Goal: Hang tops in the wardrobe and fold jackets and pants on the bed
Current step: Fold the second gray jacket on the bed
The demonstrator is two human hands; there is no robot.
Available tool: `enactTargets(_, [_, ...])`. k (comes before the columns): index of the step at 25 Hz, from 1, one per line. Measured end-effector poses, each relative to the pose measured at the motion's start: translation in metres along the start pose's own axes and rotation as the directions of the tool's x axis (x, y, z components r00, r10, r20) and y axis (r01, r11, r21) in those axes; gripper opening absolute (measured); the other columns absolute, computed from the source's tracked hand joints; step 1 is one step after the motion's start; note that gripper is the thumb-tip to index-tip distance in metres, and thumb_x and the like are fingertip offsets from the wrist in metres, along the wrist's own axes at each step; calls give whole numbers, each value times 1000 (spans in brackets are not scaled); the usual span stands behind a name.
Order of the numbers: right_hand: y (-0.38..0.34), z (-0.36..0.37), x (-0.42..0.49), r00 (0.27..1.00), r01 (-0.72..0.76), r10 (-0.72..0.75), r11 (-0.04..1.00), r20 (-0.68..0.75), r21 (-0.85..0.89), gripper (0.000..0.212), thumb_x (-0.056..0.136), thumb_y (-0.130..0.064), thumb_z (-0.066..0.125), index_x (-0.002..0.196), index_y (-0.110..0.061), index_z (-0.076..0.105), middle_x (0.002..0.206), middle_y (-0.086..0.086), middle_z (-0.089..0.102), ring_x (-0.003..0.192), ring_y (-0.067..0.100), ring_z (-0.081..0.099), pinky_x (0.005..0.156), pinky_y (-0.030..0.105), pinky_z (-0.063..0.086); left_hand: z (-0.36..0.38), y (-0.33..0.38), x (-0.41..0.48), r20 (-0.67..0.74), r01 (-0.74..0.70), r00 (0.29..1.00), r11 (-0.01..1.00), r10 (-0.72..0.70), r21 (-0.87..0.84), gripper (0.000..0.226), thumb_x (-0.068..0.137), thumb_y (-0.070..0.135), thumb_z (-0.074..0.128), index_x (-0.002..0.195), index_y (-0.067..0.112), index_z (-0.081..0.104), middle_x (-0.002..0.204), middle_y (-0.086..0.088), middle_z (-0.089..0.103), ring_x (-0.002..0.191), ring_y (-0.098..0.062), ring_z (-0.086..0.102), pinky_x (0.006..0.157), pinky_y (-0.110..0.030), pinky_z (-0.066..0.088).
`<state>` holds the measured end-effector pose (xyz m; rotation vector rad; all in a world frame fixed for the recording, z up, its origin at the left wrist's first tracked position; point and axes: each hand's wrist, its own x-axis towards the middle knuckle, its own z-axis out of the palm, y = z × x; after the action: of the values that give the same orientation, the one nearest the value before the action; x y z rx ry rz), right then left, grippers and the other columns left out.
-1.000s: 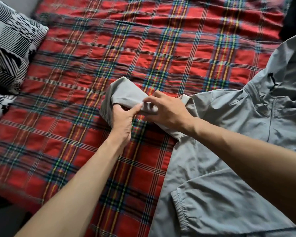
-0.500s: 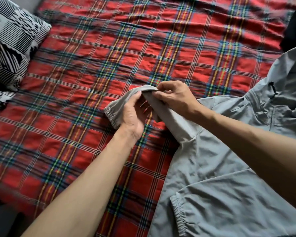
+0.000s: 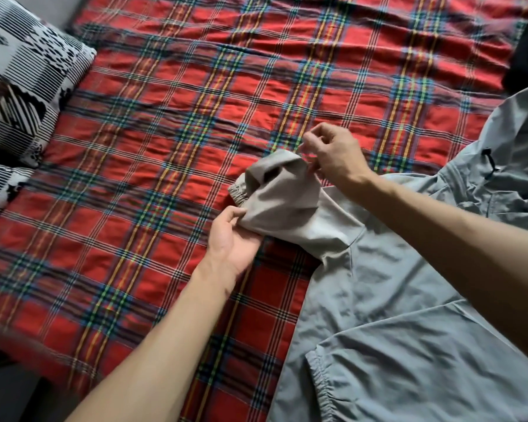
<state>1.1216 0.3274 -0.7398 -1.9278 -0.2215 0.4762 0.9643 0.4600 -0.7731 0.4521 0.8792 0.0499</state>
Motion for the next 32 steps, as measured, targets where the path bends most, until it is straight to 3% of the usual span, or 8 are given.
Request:
enactTargets(7, [30,3,-33,986,-42,88,951,139,-307,46,75,-49,76,114,-25,67,103,-7,72,97,12,65,89,34,52,11,-1,6,-58,207,978,963,-200,170,28,98,18,52,118,2,63,99,-18,72,81,-28,73,71,-41,60])
enactTargets(11, [24,1,-23,996,13,29,880,81,-475,14,80,-39,71,88,-28,75,91,-5,74,89,17,67,78,33,54,12,-5,6,-142,267,961,929,-237,257,12,95,9,56,95,2,66,75,-13,73,62,-23,72,56,-34,61])
enactTargets(14, [16,-1,-15,978,-189,184,981,-102,-43,15,88,-28,64,78,-19,70,79,-3,70,75,14,62,68,24,50,6,-12,7,-159,242,968,889,-194,388,12,94,6,57,91,4,69,73,-11,73,59,-19,70,49,-27,57])
enactTargets(17, [11,-5,-14,860,-457,497,647,116,610,14,92,-12,60,84,-4,68,83,10,69,79,21,65,80,30,55,-2,-19,7,-82,94,995,842,-59,532,21,91,4,60,110,4,69,92,-11,74,72,-18,70,65,-26,58])
enactTargets(22, [7,-12,-24,850,-514,420,533,317,673,34,94,-15,58,120,8,62,102,20,64,87,27,62,98,41,48,15,-4,11,-3,204,978,951,-209,231,9,86,3,63,86,1,72,85,-12,74,71,-18,72,69,-28,61])
enactTargets(24, [4,-16,-28,852,-519,372,522,368,677,37,97,-15,53,124,10,59,112,22,64,95,28,62,102,42,46,28,-2,17,3,160,986,951,-166,266,57,64,-2,77,115,9,54,105,-20,68,79,-22,72,68,-33,61])
enactTargets(27, [3,-19,-31,867,-498,331,584,372,641,38,98,-14,51,125,12,57,125,26,60,105,30,58,109,44,41,36,0,28,152,-284,951,562,270,777,103,63,5,83,147,30,29,140,-6,47,105,-15,63,79,-27,54])
enactTargets(32, [-5,-28,-32,910,-386,161,664,383,640,11,96,-13,53,90,-9,61,89,11,61,85,22,58,90,38,45,52,2,24,637,-612,539,-263,551,745,50,78,14,71,127,19,59,122,2,65,112,-15,60,96,-32,49])
